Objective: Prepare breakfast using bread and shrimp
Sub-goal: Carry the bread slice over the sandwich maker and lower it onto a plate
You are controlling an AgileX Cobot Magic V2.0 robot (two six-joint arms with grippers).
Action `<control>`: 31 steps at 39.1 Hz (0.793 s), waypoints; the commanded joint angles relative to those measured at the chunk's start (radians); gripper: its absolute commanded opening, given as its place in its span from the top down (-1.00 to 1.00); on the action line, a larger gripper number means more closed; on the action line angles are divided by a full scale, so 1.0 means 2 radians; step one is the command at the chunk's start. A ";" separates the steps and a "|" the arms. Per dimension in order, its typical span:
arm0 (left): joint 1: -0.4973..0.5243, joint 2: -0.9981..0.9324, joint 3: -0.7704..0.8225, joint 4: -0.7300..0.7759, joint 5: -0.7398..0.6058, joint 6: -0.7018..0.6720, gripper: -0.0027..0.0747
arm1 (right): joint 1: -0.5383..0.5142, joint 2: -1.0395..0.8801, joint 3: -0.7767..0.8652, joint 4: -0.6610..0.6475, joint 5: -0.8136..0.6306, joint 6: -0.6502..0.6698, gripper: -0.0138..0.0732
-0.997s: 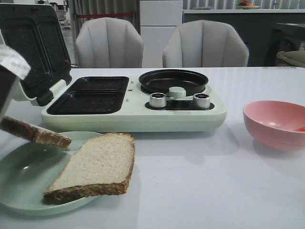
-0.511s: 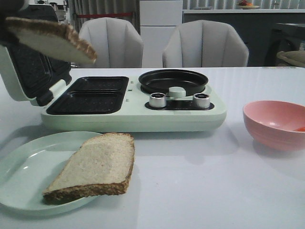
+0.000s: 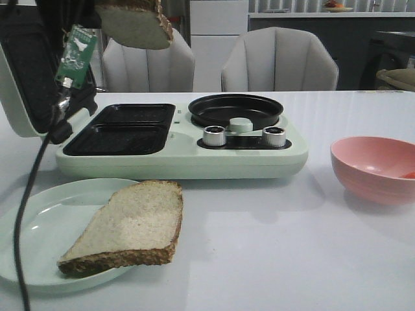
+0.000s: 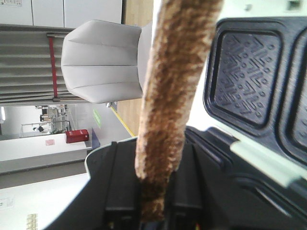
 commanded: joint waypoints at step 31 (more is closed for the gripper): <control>0.059 0.176 -0.108 0.023 -0.041 -0.023 0.58 | -0.003 -0.011 -0.009 -0.001 -0.044 -0.002 0.35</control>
